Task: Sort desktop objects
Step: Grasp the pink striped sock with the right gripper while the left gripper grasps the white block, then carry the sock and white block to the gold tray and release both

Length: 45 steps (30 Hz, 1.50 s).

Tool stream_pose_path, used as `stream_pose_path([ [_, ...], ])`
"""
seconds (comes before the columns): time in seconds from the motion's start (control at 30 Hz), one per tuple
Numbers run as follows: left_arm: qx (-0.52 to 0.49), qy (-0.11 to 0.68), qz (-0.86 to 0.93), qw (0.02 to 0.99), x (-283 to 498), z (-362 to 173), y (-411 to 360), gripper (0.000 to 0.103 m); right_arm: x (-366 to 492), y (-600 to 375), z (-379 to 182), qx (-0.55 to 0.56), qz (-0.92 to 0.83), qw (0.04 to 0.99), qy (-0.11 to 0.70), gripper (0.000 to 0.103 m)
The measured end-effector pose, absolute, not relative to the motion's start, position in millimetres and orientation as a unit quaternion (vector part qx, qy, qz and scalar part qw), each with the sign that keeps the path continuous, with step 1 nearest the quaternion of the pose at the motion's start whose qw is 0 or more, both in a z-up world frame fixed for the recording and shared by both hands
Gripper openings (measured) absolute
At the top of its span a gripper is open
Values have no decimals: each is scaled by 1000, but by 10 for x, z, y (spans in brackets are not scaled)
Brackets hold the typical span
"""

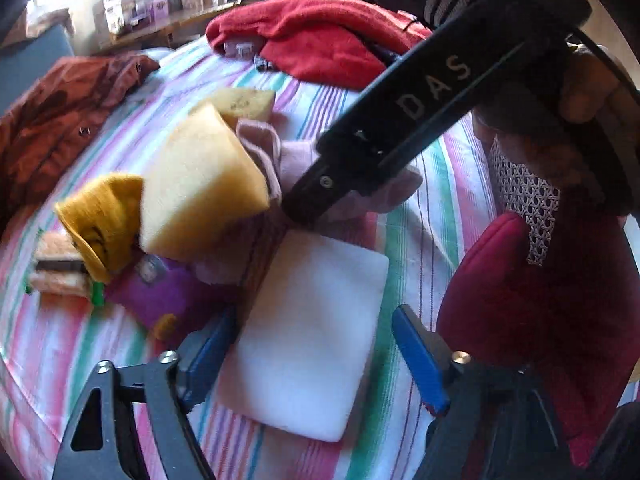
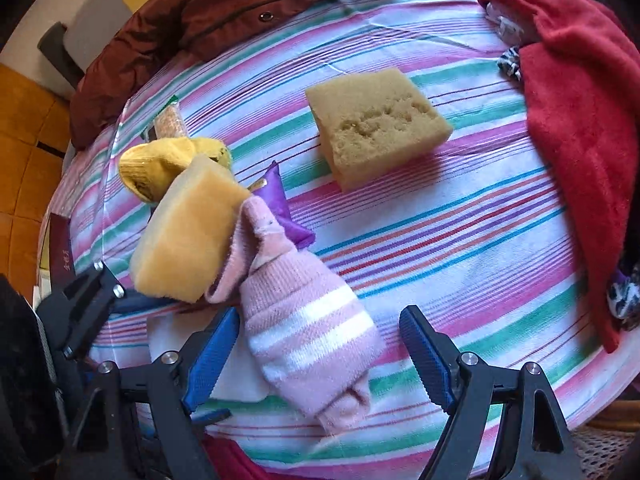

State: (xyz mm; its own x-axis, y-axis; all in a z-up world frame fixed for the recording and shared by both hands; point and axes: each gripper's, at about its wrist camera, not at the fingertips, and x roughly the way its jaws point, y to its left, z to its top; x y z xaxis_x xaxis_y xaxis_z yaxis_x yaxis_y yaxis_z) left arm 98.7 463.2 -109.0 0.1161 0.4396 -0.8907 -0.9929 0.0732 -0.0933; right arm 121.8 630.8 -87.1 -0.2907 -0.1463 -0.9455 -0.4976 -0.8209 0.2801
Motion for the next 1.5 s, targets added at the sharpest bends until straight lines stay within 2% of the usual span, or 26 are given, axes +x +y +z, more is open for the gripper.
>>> stream_pose_path([
  [0.07,-380,359,574,631,987,-1087,4602,68,1186,6279,-905,-595,749,116,267,83],
  [0.23,-409,318,593,617,884,-1069,4485,67,1209,6250,-872,-594,752,114,261,68],
  [0.3,-421,303,599,610,848,-1059,4426,66,1214,6236,-859,-593,754,112,259,57],
  [0.5,-450,246,626,588,741,-1013,4080,63,1147,6015,-767,-606,765,100,193,44],
  [0.77,-460,184,669,554,639,-933,3557,63,1428,5735,-460,-588,787,99,160,43],
  [0.93,-450,157,691,544,609,-791,3344,63,1545,5492,-332,-565,804,83,167,43],
  [1.13,-424,126,726,526,607,-512,2956,63,1688,5072,-129,-512,837,21,191,43],
  [1.5,-408,52,804,430,275,-247,2208,63,1107,4289,7,-465,863,-57,191,43],
])
